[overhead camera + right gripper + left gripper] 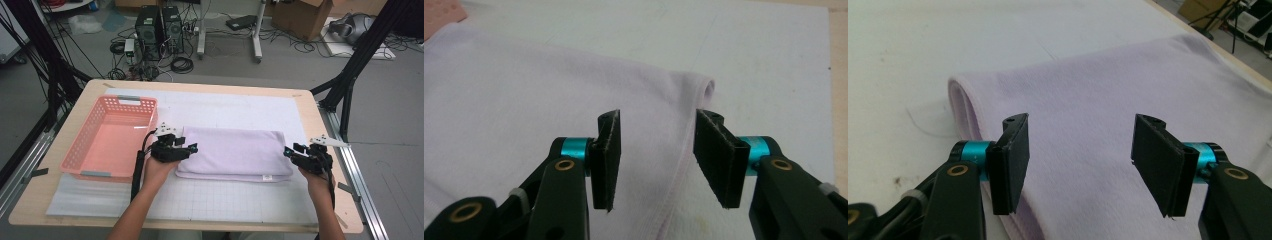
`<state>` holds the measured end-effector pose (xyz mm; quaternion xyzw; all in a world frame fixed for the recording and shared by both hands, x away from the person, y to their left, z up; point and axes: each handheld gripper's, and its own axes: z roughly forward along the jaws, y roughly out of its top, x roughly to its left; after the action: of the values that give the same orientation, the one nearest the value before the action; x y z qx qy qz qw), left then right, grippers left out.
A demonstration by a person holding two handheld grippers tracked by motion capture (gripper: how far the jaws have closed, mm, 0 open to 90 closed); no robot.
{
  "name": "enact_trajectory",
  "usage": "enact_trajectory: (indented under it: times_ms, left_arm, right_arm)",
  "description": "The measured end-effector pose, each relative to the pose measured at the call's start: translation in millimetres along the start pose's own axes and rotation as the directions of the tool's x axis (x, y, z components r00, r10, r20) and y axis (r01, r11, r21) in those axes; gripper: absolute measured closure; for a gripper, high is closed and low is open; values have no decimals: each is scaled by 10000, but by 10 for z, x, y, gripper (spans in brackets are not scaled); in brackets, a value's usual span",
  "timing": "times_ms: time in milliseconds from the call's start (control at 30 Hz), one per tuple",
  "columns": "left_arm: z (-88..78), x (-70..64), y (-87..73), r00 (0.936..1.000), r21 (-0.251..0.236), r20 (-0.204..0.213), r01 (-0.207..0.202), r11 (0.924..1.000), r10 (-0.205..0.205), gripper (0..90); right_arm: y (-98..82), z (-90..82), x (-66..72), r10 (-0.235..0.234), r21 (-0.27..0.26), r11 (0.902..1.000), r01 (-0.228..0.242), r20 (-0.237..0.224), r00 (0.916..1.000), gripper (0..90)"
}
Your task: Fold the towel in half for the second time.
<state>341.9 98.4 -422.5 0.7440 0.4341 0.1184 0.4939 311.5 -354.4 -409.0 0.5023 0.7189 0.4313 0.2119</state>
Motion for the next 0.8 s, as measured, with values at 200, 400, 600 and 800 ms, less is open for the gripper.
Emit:
enact_trajectory:
  times_ms: [200,400,600,800]
  left_arm:
    - [-112,-91,-161,9998,133,30,-212,9997,212,407]
    - [-212,-133,-333,9996,281,153,-225,9994,221,379]
    - [-301,-126,-395,9994,429,267,-251,9988,240,357]
    - [-323,-85,-457,9999,498,-32,-131,9987,133,615]
  right_arm:
    - [-178,-126,45,-13,169,9999,15,-135,9999,531]
    - [-364,-192,89,121,384,9992,-111,-263,9996,520]
    - [-482,-153,103,168,680,9975,-168,5,9999,505]
    - [-527,-179,103,461,662,9967,-463,39,9989,507]
